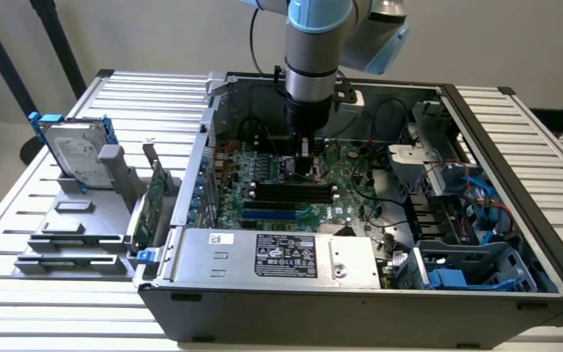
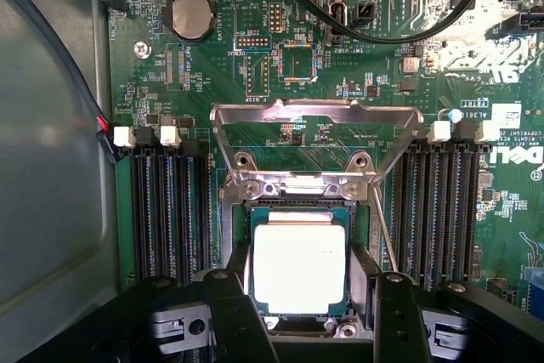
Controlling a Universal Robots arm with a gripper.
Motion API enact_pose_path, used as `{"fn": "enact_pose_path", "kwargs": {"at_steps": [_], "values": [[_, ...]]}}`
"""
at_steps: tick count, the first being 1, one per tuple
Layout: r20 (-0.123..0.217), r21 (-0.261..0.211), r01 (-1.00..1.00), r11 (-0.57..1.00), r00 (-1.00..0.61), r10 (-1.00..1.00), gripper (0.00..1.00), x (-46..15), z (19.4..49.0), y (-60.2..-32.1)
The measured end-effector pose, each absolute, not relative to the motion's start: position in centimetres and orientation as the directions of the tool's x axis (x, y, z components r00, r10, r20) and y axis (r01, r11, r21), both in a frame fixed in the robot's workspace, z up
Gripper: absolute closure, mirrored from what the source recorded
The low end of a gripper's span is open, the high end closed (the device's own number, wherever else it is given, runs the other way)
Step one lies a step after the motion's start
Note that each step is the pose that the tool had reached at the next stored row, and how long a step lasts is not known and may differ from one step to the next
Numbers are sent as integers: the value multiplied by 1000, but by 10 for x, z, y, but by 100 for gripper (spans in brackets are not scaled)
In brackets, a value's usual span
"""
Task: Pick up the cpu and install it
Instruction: 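Place the cpu into insertion slot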
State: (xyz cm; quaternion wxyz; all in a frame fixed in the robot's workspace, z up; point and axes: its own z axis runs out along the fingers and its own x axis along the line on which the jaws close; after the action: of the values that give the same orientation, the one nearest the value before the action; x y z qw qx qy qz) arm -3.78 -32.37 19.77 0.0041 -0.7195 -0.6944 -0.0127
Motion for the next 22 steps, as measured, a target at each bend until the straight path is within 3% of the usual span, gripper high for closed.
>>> {"fn": "enact_pose_path", "kwargs": {"at_steps": [9,12,13,22], "values": [[24,12,999,-36,35,999,45,-38,198,-324],[24,12,999,-36,35,999,44,-38,198,-324],[24,12,999,-36,35,999,38,-38,198,-324],[24,12,999,-36,35,999,38,-38,198,-324]]}}
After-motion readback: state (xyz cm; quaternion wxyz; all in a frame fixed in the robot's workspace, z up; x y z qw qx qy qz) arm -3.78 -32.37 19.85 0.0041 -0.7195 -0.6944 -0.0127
